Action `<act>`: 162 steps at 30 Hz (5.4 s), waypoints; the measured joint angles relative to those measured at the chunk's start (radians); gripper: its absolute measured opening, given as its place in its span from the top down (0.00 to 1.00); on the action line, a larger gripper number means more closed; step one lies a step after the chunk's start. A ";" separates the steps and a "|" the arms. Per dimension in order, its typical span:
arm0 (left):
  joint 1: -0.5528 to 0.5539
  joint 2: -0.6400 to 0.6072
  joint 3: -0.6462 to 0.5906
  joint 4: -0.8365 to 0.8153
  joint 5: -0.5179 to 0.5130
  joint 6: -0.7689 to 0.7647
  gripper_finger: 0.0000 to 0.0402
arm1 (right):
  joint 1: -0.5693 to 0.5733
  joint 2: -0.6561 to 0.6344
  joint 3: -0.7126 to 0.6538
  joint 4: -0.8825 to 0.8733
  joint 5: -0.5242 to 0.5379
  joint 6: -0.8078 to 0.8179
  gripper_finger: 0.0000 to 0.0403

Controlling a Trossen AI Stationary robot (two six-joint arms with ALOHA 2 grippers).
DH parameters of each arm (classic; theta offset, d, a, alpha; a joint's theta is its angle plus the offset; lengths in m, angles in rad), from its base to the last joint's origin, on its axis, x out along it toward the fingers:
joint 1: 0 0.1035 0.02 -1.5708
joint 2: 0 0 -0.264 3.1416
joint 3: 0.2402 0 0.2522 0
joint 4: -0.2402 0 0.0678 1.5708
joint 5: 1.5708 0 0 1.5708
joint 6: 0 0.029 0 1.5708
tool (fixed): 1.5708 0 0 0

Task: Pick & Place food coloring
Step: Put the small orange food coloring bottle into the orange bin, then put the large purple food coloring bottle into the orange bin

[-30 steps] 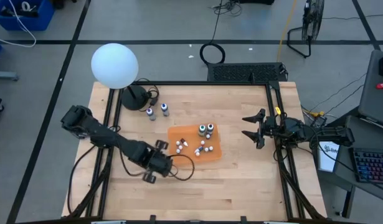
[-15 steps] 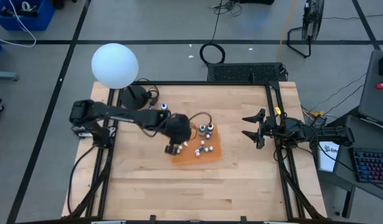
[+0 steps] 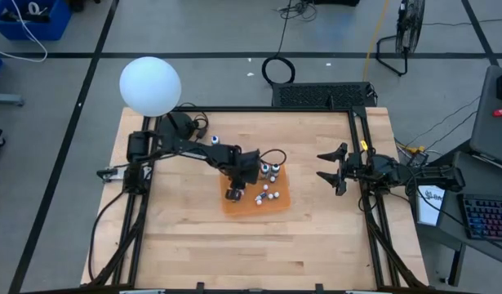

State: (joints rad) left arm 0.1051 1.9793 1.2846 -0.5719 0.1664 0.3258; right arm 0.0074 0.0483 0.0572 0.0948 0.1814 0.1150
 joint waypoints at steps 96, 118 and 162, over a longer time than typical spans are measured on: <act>0.452 -0.406 -0.274 -0.456 -0.211 -0.390 0.44 | 0.000 0.000 0.000 -0.001 0.000 0.000 0.27; 0.452 -0.407 -0.297 -0.389 -0.201 -0.372 0.44 | 0.000 0.000 0.000 -0.001 0.000 0.000 0.27; -0.056 -0.480 0.069 -0.571 -0.279 -0.585 0.65 | 0.000 0.000 0.000 -0.001 0.000 0.000 0.27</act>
State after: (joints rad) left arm 0.0493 1.4996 1.3535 -1.1427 -0.1124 -0.2590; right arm 0.0074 0.0486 0.0574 0.0940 0.1815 0.1154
